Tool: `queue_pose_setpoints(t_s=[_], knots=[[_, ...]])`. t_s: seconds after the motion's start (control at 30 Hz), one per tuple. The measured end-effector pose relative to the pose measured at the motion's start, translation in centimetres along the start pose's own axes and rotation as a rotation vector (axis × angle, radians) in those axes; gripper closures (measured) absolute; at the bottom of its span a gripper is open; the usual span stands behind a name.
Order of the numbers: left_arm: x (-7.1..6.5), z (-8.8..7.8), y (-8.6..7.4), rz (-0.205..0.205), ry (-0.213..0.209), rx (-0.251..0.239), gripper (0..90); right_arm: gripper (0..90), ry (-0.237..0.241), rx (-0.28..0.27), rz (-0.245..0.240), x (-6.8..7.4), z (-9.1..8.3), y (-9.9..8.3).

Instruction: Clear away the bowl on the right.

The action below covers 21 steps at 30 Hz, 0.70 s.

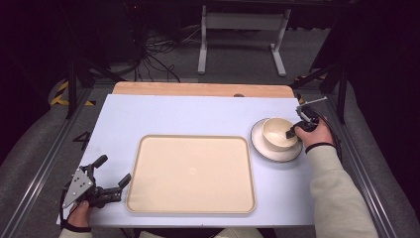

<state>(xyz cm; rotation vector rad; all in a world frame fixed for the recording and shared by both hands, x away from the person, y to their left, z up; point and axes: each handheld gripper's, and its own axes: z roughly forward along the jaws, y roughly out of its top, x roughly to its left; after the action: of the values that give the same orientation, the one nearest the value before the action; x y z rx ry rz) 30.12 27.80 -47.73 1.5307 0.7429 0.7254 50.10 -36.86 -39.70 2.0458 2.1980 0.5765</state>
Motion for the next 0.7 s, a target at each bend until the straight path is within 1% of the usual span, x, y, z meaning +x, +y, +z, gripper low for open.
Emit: queue_pose_setpoints(t_s=[0.07,0.13,0.3,0.4,0.57,0.63,0.7], knots=[[0.0,0.0,0.0,-0.001,0.0,0.0,0.2,82.1,0.005,0.002,0.004,-0.01,-0.02,-0.04],[-0.02,0.0,-0.01,-0.004,0.001,0.001,0.2,82.9,0.02,0.005,0.028,-0.1,-0.06,-0.08],[0.0,0.0,0.0,-0.002,0.001,0.001,0.2,83.5,0.033,0.008,0.052,-0.19,-0.1,-0.14],[0.01,-0.01,0.01,-0.001,0.0,0.003,0.2,83.8,0.038,0.008,0.088,-0.13,-0.25,-0.21],[-0.01,-0.01,0.0,-0.004,0.0,0.003,0.2,83.7,0.028,0.008,0.113,0.23,-0.58,-0.29],[-0.01,-0.01,0.0,-0.004,0.0,0.003,0.2,83.6,0.018,0.005,0.116,0.39,-0.69,-0.28],[-0.01,-0.01,0.0,-0.004,0.0,0.003,0.2,83.3,0.018,0.006,0.114,0.5,-0.8,-0.28]])
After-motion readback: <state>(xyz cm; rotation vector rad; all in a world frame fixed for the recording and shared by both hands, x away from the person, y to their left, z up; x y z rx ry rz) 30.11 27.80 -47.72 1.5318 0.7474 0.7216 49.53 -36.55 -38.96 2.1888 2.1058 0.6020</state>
